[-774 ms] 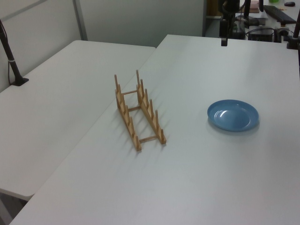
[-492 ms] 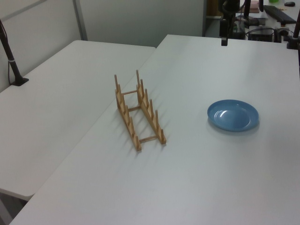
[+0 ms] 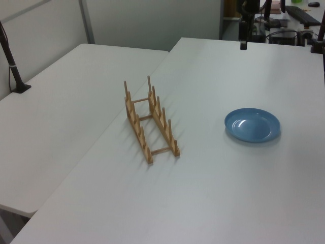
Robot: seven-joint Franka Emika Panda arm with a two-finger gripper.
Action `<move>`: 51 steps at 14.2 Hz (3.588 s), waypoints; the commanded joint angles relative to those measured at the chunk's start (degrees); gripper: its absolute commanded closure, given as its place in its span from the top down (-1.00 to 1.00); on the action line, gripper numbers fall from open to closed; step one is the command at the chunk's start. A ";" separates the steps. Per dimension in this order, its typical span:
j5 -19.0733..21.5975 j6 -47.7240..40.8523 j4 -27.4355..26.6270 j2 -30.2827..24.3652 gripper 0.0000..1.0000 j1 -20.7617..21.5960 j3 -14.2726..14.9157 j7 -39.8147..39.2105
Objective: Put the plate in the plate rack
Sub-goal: 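Lower the gripper onto the rim of the light blue plate, then close the gripper on the plate rim and tilt the plate up, then lift the plate upright and carry it over the wooden rack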
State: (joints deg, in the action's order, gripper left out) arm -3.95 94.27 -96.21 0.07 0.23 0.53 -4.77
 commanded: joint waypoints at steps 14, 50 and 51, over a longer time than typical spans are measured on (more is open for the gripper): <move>-3.96 20.94 -20.77 8.89 0.47 -0.85 -0.18 -23.72; -5.72 20.32 9.99 12.24 -1.00 2.05 -0.44 6.14; -6.33 22.17 10.86 12.41 -1.00 3.36 -0.44 8.96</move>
State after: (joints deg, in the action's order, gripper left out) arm -8.55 111.45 -88.50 11.40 0.83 -0.02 -5.51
